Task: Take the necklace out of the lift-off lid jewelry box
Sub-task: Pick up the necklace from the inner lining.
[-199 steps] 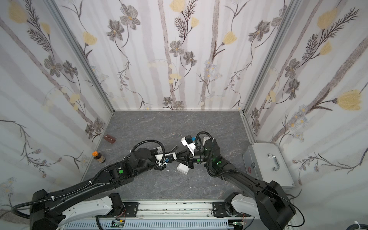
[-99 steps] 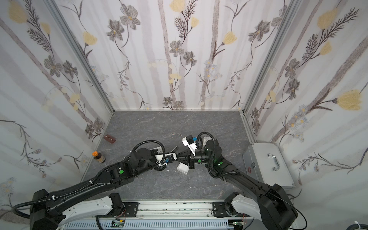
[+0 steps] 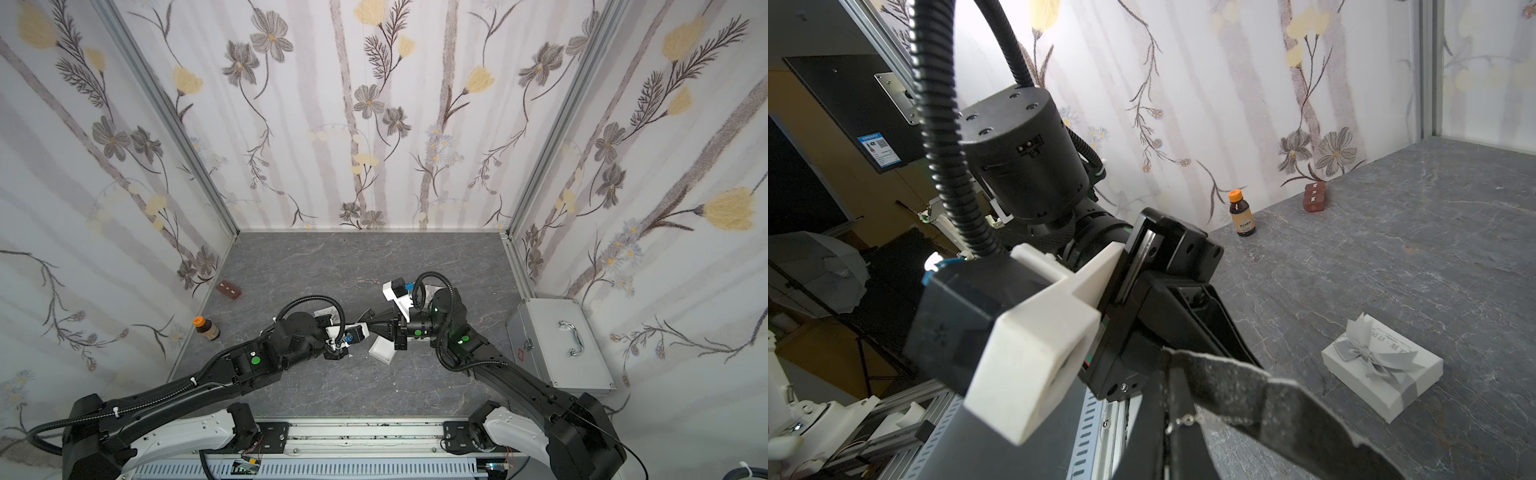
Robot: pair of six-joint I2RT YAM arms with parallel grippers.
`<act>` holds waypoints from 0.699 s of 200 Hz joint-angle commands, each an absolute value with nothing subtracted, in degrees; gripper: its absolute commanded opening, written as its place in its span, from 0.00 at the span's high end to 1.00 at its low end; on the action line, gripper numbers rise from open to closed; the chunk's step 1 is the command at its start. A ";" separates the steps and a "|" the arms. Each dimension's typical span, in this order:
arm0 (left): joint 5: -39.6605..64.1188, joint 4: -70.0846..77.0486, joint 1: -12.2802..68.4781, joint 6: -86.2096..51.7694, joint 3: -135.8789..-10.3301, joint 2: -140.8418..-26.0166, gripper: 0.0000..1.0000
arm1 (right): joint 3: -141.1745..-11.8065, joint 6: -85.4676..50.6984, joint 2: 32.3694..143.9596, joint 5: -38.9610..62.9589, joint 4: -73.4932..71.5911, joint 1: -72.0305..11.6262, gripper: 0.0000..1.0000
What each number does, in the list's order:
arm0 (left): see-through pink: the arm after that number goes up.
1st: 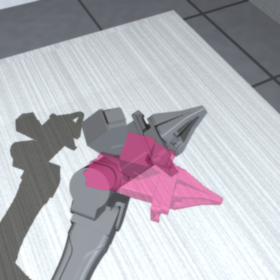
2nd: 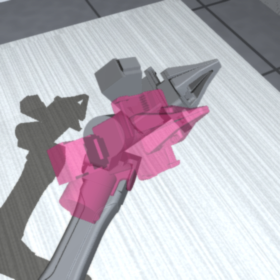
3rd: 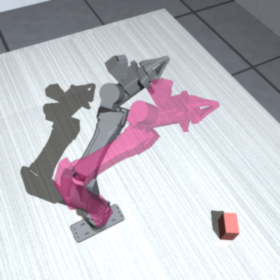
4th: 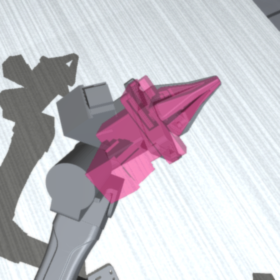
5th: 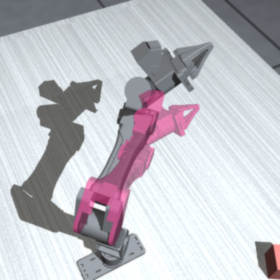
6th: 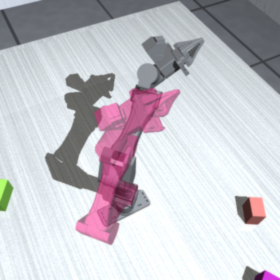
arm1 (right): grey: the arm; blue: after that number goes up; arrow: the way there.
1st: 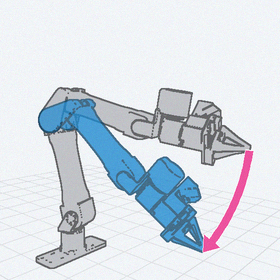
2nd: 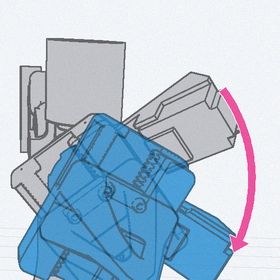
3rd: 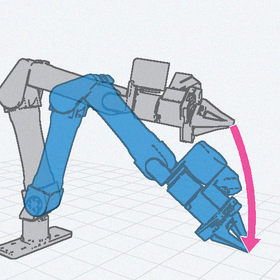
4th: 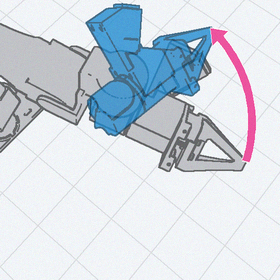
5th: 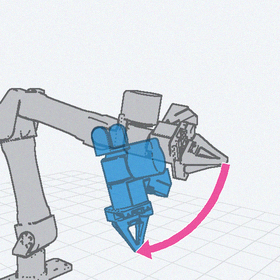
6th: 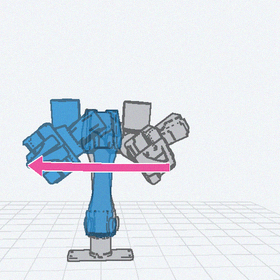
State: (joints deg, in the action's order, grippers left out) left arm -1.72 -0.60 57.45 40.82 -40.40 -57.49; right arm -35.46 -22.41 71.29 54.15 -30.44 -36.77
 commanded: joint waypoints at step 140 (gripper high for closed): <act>16.94 -2.23 56.70 31.16 -42.12 -58.13 1.00 | -36.63 -28.08 70.67 58.38 -38.40 -34.23 1.00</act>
